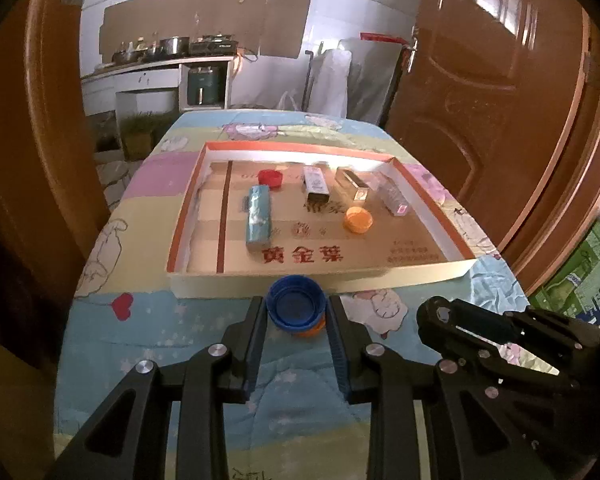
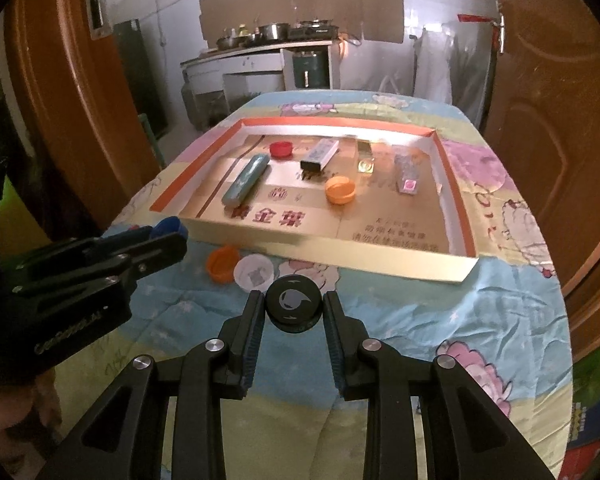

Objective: Organize rigid objects

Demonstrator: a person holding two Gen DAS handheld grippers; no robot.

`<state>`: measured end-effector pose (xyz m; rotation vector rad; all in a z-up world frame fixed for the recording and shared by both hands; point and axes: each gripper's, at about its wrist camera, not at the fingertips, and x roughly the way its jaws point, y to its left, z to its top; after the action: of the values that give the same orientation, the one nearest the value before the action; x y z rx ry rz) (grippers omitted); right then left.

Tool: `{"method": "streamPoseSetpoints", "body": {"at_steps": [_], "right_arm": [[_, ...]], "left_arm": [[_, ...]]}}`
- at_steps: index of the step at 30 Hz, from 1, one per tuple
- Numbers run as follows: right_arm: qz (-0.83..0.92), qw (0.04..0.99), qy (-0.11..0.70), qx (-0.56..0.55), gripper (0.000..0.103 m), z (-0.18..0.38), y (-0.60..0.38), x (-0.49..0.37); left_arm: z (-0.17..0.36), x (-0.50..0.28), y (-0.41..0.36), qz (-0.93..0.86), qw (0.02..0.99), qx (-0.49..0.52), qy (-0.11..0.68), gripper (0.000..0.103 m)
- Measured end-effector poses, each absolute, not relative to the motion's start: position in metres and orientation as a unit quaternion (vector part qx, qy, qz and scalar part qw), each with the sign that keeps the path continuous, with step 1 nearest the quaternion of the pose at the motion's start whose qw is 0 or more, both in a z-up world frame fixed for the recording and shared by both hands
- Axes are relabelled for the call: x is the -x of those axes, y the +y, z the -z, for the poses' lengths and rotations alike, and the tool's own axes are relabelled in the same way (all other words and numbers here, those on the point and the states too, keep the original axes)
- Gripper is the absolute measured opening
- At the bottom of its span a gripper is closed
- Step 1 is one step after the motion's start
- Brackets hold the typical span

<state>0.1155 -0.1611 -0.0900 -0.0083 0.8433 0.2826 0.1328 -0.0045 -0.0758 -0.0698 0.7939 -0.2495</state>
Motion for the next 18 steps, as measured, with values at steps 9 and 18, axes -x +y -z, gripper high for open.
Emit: {"method": "streamPoseSetpoints", "body": {"at_steps": [9,18], "right_arm": [[-0.127,0.909,0.396,0.0,0.031,0.078,-0.172,-0.122],[-0.113,0.916,0.384,-0.008,0.031,0.066,-0.187,-0.133]], "left_arm": [[0.062,-0.14,-0.013,0.128,0.919,0.026,0.372,0.031],[0.054,-0.149,-0.018,0.129,0.922,0.02,0.364,0.031]]}}
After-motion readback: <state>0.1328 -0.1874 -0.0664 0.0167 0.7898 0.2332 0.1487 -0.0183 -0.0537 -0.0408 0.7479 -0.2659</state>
